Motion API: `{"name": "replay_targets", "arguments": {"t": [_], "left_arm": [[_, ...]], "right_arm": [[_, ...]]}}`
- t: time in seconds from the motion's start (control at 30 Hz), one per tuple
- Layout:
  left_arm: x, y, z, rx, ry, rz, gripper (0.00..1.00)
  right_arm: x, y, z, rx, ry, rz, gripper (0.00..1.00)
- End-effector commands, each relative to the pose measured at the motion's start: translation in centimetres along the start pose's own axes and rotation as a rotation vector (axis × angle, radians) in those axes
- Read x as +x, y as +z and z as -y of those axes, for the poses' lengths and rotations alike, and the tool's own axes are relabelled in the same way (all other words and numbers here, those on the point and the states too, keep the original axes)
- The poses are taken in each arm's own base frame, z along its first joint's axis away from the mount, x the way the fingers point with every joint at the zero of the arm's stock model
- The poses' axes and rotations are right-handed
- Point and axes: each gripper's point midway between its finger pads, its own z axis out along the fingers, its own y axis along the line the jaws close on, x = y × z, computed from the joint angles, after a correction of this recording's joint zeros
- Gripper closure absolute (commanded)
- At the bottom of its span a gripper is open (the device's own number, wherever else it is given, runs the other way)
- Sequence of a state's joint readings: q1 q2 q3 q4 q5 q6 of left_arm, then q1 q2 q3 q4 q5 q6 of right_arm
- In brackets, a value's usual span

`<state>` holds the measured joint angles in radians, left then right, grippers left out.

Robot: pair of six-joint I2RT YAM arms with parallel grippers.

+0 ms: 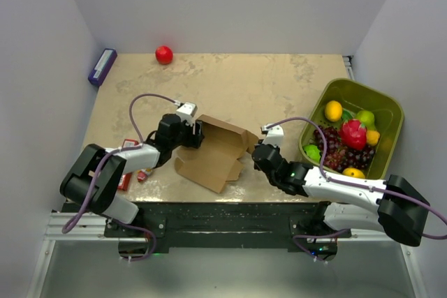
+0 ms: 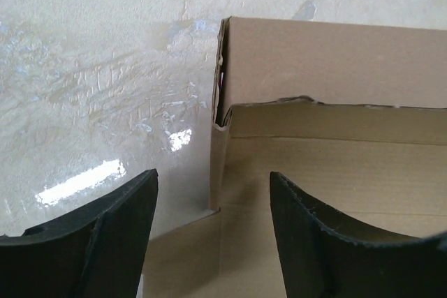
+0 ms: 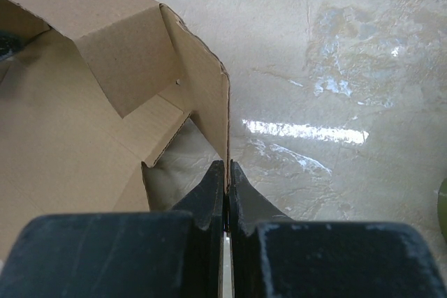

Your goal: Fold the paper box

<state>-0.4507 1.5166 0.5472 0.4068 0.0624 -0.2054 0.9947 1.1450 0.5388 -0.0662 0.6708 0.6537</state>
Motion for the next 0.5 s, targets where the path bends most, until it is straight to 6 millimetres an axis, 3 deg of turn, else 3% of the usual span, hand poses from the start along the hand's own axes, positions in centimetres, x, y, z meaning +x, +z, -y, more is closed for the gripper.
{"name": "replay_targets", "arguments": {"t": [0.0, 0.47], "left_arm": [[-3.8, -0.7, -0.2, 0.01, 0.001, 0.146, 0.33], [-5.9, 0.8, -0.2, 0.016, -0.062, 0.248, 0.41]], "right_arm": [[-0.7, -0.1, -0.1, 0.003, 0.013, 0.03, 1.0], [-1.1, -0.4, -0.1, -0.005, 0.016, 0.042, 1.0]]}}
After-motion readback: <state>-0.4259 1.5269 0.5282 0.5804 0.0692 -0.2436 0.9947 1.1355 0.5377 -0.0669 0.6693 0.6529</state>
